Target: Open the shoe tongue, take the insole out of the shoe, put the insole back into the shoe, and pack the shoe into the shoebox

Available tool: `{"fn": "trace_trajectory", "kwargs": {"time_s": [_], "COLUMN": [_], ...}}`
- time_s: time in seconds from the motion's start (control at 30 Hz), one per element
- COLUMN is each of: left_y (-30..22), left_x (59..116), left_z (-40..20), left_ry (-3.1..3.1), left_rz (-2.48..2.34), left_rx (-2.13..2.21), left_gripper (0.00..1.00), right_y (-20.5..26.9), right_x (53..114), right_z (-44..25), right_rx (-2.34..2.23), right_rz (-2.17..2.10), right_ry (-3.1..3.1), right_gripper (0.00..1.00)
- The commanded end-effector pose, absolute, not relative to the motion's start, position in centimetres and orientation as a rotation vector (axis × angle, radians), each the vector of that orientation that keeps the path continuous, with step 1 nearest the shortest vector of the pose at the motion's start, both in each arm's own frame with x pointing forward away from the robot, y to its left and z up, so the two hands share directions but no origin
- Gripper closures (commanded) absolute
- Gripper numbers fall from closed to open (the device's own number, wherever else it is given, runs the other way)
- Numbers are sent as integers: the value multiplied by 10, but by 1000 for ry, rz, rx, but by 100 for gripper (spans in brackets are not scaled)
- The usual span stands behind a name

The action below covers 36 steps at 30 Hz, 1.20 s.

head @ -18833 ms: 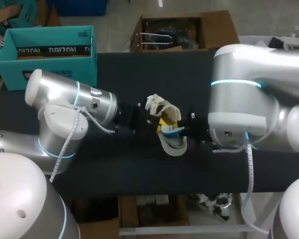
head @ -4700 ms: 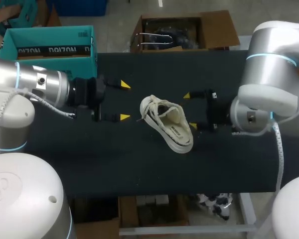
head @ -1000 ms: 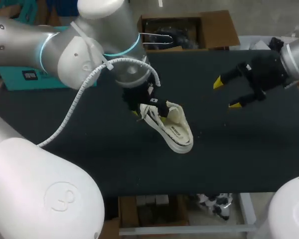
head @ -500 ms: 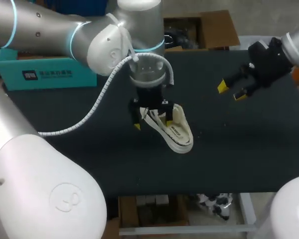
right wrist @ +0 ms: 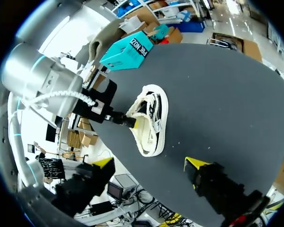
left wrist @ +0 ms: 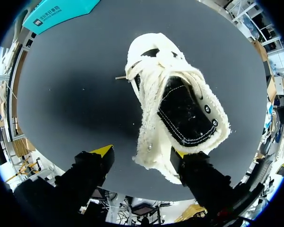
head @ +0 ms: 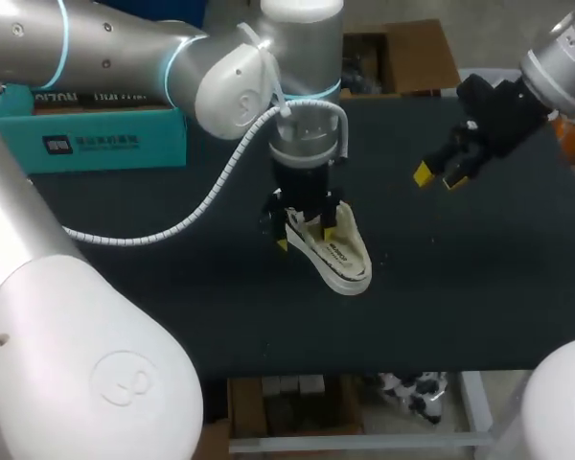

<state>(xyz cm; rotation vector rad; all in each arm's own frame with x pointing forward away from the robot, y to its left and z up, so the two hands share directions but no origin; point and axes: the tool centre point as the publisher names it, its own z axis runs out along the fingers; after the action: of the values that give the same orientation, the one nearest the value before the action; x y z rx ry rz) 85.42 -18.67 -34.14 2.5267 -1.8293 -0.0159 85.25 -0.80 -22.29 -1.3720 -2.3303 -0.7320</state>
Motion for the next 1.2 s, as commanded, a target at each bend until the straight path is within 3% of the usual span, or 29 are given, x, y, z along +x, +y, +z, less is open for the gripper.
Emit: {"fn": "trace_trajectory", "kwargs": {"time_s": [0.03, 0.47, 0.8, 1.2], "left_y": [-191, -179, -178, -150], "left_x": [856, 864, 889, 929], "left_z": [-344, -351, -352, -317], "left_ry": [-1806, -1792, -2148, -2652], "left_rz": [-21, 74, 232, 451], "left_rx": [2593, 2593, 2307, 1810], "left_gripper": [100, 100, 100, 100], "right_y": [-9, -9, -12, -9], "right_x": [855, 855, 868, 876], "right_z": [-222, -222, -211, -207], "right_rx": [-1366, -1366, -1255, -809], "right_rz": [-719, -719, -707, -734], "right_ry": [-2328, -2328, -2509, -2955], "right_gripper": [0, 0, 0, 0]}}
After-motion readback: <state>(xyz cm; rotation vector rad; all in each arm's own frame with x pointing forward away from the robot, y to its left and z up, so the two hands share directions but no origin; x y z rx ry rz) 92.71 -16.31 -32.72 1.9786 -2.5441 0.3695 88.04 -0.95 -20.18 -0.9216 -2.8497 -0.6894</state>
